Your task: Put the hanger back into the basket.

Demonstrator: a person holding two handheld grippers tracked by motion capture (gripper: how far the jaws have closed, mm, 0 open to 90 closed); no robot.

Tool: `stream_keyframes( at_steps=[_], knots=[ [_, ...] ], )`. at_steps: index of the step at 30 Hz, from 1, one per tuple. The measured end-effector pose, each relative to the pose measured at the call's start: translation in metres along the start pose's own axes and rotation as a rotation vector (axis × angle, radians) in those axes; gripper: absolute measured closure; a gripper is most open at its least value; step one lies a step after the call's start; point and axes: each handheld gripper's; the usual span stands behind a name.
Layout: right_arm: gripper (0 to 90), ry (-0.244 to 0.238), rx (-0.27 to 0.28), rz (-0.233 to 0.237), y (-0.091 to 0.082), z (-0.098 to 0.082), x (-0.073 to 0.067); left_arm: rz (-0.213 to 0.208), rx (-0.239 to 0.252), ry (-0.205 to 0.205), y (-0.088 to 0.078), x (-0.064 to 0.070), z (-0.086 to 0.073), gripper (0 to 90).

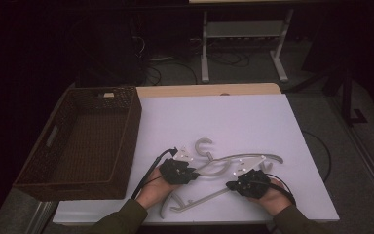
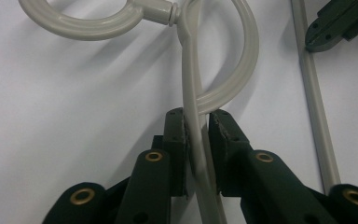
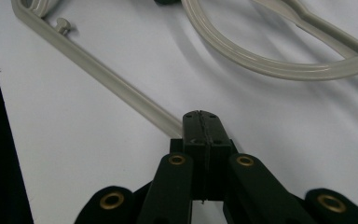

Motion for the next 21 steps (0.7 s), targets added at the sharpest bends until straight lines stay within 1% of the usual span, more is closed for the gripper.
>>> stream_keyframes(
  at_steps=[2,3,6,7,9,13,15,18,20,21],
  knots=[
    [89.6,0.000,-0.001,-0.001,0.0000,0.0000,-0.0002,0.000,0.001,0.001,-0.0007,-0.0001,0.0004,78.3],
    [89.6,0.001,0.000,0.000,0.0000,0.0000,-0.0002,-0.001,0.004,-0.005,-0.0008,-0.0001,0.0004,78.6],
    [89.6,0.000,-0.001,-0.001,0.0000,0.0001,-0.0003,0.004,-0.001,-0.011,-0.0008,0.0004,0.0007,79.2],
    [89.6,-0.001,-0.001,-0.001,-0.0001,0.0001,-0.0001,0.004,-0.009,-0.008,-0.0011,-0.0002,0.0007,79.4],
    [89.6,-0.003,-0.001,-0.001,-0.0001,0.0002,-0.0002,0.006,-0.010,-0.021,-0.0008,0.0000,0.0006,79.8],
    [89.6,-0.006,0.000,-0.001,-0.0003,0.0003,0.0000,0.019,-0.017,-0.030,-0.0009,0.0011,0.0011,80.4],
    [89.5,-0.008,-0.001,0.000,-0.0004,0.0007,0.0001,0.018,-0.013,-0.040,-0.0008,0.0011,0.0010,80.6],
    [89.5,-0.010,-0.002,-0.004,-0.0008,0.0012,0.0001,0.030,-0.005,-0.047,-0.0007,0.0020,0.0014,80.9],
    [89.5,-0.005,0.004,0.000,-0.0016,0.0015,0.0003,0.042,-0.011,-0.039,-0.0017,0.0019,0.0019,81.1],
    [89.5,-0.010,0.008,-0.001,-0.0027,0.0021,0.0006,0.051,-0.008,-0.041,-0.0017,0.0022,0.0020,81.3]
  ],
)
Point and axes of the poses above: each handheld gripper's, and its own axes: y roughly forward along the jaws, z roughly out of its top, x roughly to its right, and after that the axes turned 6 degrees about y, right-handed
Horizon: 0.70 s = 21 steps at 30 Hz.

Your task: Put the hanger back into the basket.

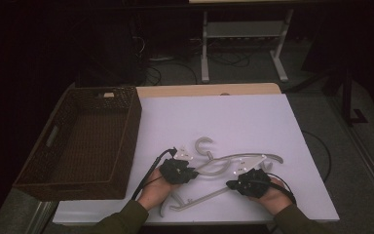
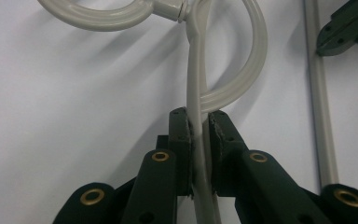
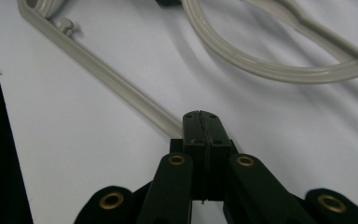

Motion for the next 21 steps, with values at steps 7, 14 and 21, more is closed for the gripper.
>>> stream_keyframes(
  at_steps=[7,14,21],
  knots=[
    [85.0,0.006,0.064,0.001,-0.010,0.003,0.003,0.028,-0.003,0.018,-0.005,-0.005,0.000,81.9],
    [67.1,0.033,0.134,0.021,-0.021,0.003,0.005,0.044,-0.005,0.019,-0.018,-0.012,0.003,82.0],
    [49.5,0.056,0.176,0.037,-0.028,0.004,0.007,0.068,0.023,-0.008,-0.036,-0.019,0.017,82.0]
  ],
)
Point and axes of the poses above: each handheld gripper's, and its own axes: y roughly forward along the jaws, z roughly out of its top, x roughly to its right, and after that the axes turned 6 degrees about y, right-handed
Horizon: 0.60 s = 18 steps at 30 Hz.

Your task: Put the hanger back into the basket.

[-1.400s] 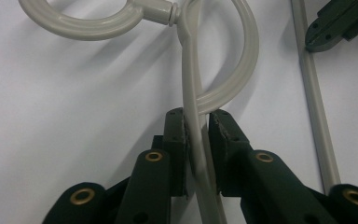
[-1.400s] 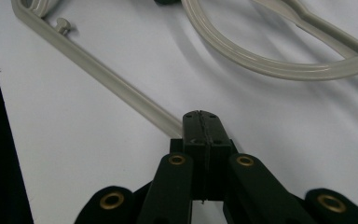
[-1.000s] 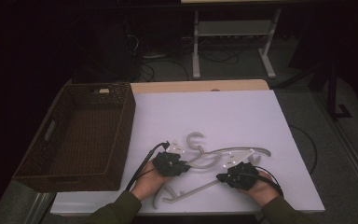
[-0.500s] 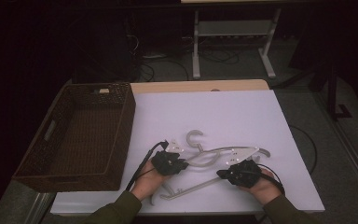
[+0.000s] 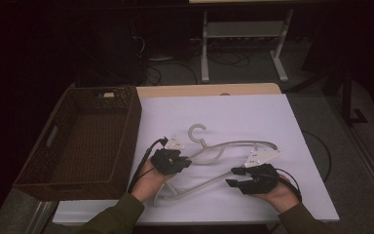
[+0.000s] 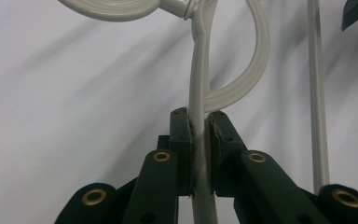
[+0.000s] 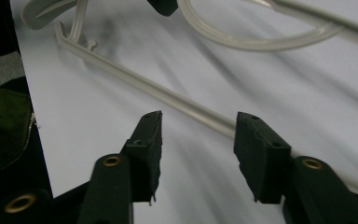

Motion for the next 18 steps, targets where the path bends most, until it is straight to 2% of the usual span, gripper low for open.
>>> stream_keyframes(
  at_steps=[3,11,18],
  knots=[
    [40.9,0.019,0.026,-0.005,-0.004,0.000,0.001,0.012,0.006,-0.006,-0.007,-0.005,0.006,82.1],
    [23.8,0.024,0.083,-0.017,-0.014,-0.008,0.004,0.041,0.022,-0.031,-0.028,-0.015,0.020,82.0],
    [13.0,0.039,0.128,-0.060,-0.017,-0.015,0.008,0.054,0.016,-0.053,-0.048,-0.025,0.029,82.0]
  ],
)
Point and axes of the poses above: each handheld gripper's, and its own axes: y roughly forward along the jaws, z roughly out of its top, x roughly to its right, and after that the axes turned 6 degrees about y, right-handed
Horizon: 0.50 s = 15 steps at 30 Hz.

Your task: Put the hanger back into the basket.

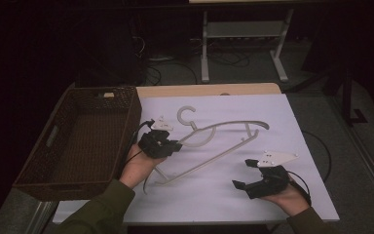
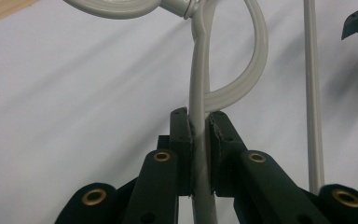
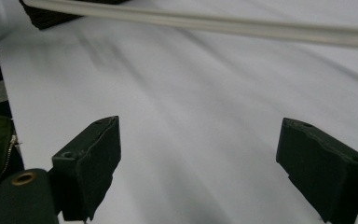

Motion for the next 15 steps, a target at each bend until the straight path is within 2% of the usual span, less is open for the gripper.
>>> stream_keyframes(
  at_steps=[6,10,15],
  knots=[
    [6.1,0.013,0.035,-0.031,-0.001,0.000,0.003,0.017,0.006,-0.017,-0.021,-0.013,0.008,82.0],
    [6.1,0.019,0.061,-0.039,-0.004,0.001,0.005,0.021,0.017,-0.030,-0.038,-0.023,0.013,82.0],
    [6.3,0.013,0.060,-0.037,-0.003,0.000,0.005,0.048,0.028,-0.032,-0.056,-0.035,0.017,82.0]
  ],
)
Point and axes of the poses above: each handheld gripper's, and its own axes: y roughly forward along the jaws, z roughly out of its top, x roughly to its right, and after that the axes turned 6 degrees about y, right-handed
